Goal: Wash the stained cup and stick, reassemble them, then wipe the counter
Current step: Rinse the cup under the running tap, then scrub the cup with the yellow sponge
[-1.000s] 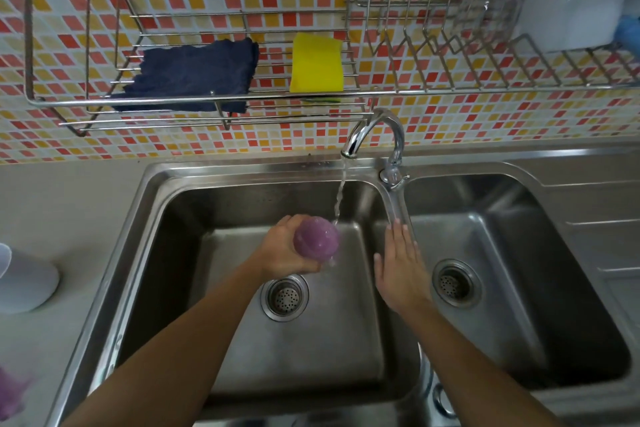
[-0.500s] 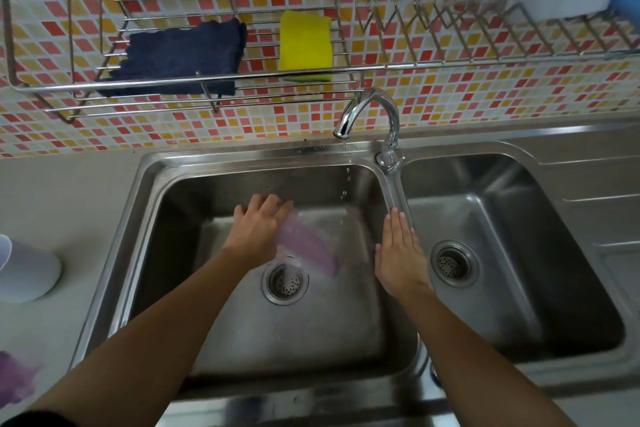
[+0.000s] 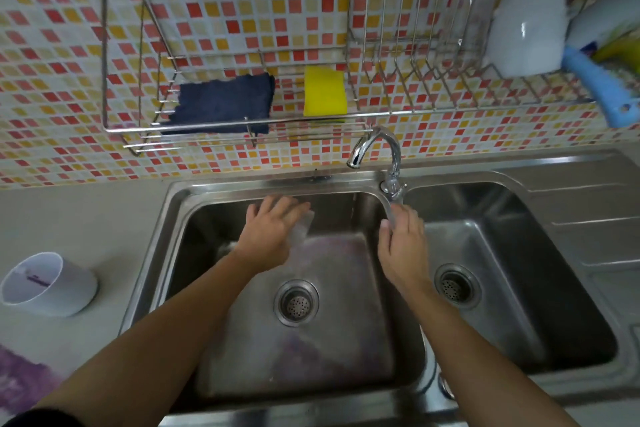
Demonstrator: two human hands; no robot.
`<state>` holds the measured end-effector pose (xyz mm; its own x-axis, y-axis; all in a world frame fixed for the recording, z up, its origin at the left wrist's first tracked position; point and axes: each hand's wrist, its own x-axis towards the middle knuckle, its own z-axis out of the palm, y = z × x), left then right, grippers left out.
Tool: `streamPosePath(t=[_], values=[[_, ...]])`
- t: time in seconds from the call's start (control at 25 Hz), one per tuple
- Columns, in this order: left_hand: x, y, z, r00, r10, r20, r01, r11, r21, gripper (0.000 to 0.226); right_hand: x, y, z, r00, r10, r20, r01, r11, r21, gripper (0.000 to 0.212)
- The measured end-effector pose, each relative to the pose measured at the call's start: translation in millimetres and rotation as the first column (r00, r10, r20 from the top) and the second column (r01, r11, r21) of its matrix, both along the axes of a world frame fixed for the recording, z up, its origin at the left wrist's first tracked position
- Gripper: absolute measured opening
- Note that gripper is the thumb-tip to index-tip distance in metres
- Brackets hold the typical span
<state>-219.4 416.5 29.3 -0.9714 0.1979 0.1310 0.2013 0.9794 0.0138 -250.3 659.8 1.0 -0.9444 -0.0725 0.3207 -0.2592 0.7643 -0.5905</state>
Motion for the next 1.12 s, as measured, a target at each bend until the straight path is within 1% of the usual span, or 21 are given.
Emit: streamPosePath(t=[0.04, 0.08, 0.12, 0.2, 0.24, 0.28, 0.32, 0.36, 0.4, 0.44, 0.48, 0.52, 0.6, 0.68, 0.76, 0.8, 0.88, 0.92, 0.96, 1.04, 1.12], values=[[4.0, -3.0, 7.1, 0.995, 0.063, 0.073, -0.078, 0.968, 0.24, 0.084, -0.7, -11.2, 31.2, 0.99, -0.019, -0.137, 0.001, 0.991, -0.131, 0.04], [8.3, -7.1, 13.6, 0.991, 0.082, 0.11, -0.123, 0.886, 0.447, 0.085, -2.7, -22.0, 64.2, 0.961, -0.041, -0.274, -0.025, 0.971, -0.236, 0.034], [13.3, -11.5, 20.1, 0.988, 0.094, 0.125, -0.149, 0.807, 0.571, 0.086, -6.6, -32.2, 96.7, 0.914, -0.06, -0.4, -0.067, 0.953, -0.297, 0.027], [24.1, -20.3, 33.8, 0.989, 0.071, 0.132, -0.143, 0.713, 0.687, 0.087, -18.1, -51.7, 159.0, 0.826, -0.078, -0.558, -0.128, 0.939, -0.32, 0.02], [28.5, -23.2, 40.9, 0.99, 0.051, 0.134, -0.132, 0.688, 0.713, 0.088, -27.0, -61.0, 185.0, 0.832, -0.055, -0.552, -0.137, 0.944, -0.301, 0.022], [33.1, -25.2, 48.4, 0.989, 0.038, 0.141, -0.13, 0.67, 0.731, 0.088, -36.9, -71.3, 206.1, 0.875, -0.005, -0.484, -0.128, 0.962, -0.241, 0.028], [37.5, -28.7, 55.0, 0.991, 0.025, 0.13, -0.114, 0.657, 0.745, 0.088, -47.9, -83.0, 221.1, 0.932, 0.057, -0.358, -0.116, 0.983, -0.144, 0.039], [41.5, -32.2, 60.9, 0.993, 0.017, 0.116, -0.099, 0.649, 0.755, 0.088, -59.1, -94.5, 229.2, 0.979, 0.11, -0.17, -0.117, 0.993, -0.034, 0.053], [45.3, -36.1, 66.5, 0.996, 0.011, 0.094, -0.079, 0.647, 0.759, 0.088, -69.4, -106.4, 232.6, 0.991, 0.126, 0.05, -0.129, 0.989, 0.067, 0.069], [48.7, -40.1, 71.3, 0.997, 0.005, 0.08, -0.064, 0.648, 0.759, 0.089, -77.1, -117.4, 232.7, 0.97, 0.1, 0.224, -0.137, 0.978, 0.155, 0.083], [51.2, -44.0, 75.5, 0.998, -0.007, 0.069, -0.048, 0.651, 0.758, 0.089, -83.1, -126.9, 229.6, 0.946, 0.055, 0.319, -0.136, 0.962, 0.237, 0.095], [53.5, -47.8, 79.4, 0.997, -0.025, 0.069, -0.036, 0.651, 0.758, 0.088, -88.8, -134.0, 225.0, 0.933, 0.014, 0.359, -0.134, 0.941, 0.312, 0.101], [57.0, -53.3, 85.0, 0.995, -0.063, 0.077, -0.018, 0.649, 0.76, 0.088, -97.5, -140.1, 217.1, 0.925, -0.042, 0.377, -0.113, 0.919, 0.377, 0.095], [59.9, -58.8, 87.3, 0.993, -0.07, 0.096, -0.029, 0.638, 0.77, 0.089, -98.2, -140.3, 218.0, 0.945, -0.034, 0.325, -0.091, 0.929, 0.36, 0.076], [62.3, -60.9, 88.5, 0.992, -0.052, 0.115, -0.057, 0.626, 0.778, 0.09, -85.5, -133.2, 226.8, 0.991, 0.072, 0.114, -0.101, 0.956, 0.274, 0.059], [63.4, -61.7, 88.6, 0.992, -0.039, 0.123, -0.072, 0.621, 0.78, 0.09, -71.5, -128.5, 232.4, 0.989, 0.146, -0.017, -0.139, 0.967, 0.213, 0.055], [65.3, -63.0, 86.8, 0.991, -0.029, 0.131, -0.085, 0.618, 0.782, 0.091, -28.9, -115.6, 237.7, 0.926, 0.303, -0.227, -0.268, 0.948, 0.171, 0.054], [66.0, -64.1, 84.8, 0.991, -0.034, 0.13, -0.081, 0.622, 0.779, 0.092, -4.8, -105.6, 233.3, 0.883, 0.387, -0.266, -0.342, 0.918, 0.201, 0.055], [66.9, -65.9, 82.1, 0.991, -0.041, 0.128, -0.074, 0.628, 0.774, 0.092, 19.2, -93.9, 224.1, 0.843, 0.474, -0.255, -0.418, 0.875, 0.245, 0.056], [69.4, -68.6, 76.2, 0.989, -0.056, 0.134, -0.067, 0.645, 0.761, 0.091, 57.6, -66.8, 195.7, 0.754, 0.627, -0.196, -0.535, 0.759, 0.371, 0.058], [72.0, -67.4, 71.3, 0.987, -0.069, 0.147, -0.07, 0.635, 0.769, 0.09, 74.6, -48.2, 167.6, 0.681, 0.723, -0.117, -0.591, 0.637, 0.495, 0.059]])
